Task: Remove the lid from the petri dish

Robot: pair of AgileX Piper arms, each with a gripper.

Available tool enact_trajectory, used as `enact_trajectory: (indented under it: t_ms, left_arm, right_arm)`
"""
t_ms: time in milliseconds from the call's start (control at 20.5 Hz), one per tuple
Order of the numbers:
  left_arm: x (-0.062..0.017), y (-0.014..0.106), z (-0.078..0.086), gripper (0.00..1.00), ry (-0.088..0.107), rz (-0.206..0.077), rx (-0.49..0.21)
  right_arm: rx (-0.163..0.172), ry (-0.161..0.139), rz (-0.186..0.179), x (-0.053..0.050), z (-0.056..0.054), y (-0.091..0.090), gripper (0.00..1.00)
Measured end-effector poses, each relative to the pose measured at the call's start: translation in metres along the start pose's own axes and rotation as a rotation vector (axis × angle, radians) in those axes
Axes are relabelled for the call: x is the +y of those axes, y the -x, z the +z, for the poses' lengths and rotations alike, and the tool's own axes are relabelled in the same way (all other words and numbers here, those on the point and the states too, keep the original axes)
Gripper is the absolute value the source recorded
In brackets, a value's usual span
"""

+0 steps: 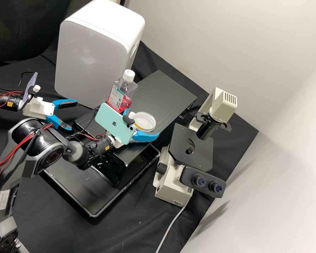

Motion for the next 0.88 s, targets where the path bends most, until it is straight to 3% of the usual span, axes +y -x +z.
enact_trajectory:
  t_ms: [292,876]
  left_arm:
    - [0.0,0.0,0.0,1.0,0.0,0.0,0.0]
    - [0.0,0.0,0.0,1.0,0.0,0.0,0.0]
  right_arm:
    - [-0.02,0.004,-0.018,-0.0022,0.003,-0.0027,1.0]
    - [-0.044,-0.005,0.016,0.0069,0.0091,-0.0052,1.0]
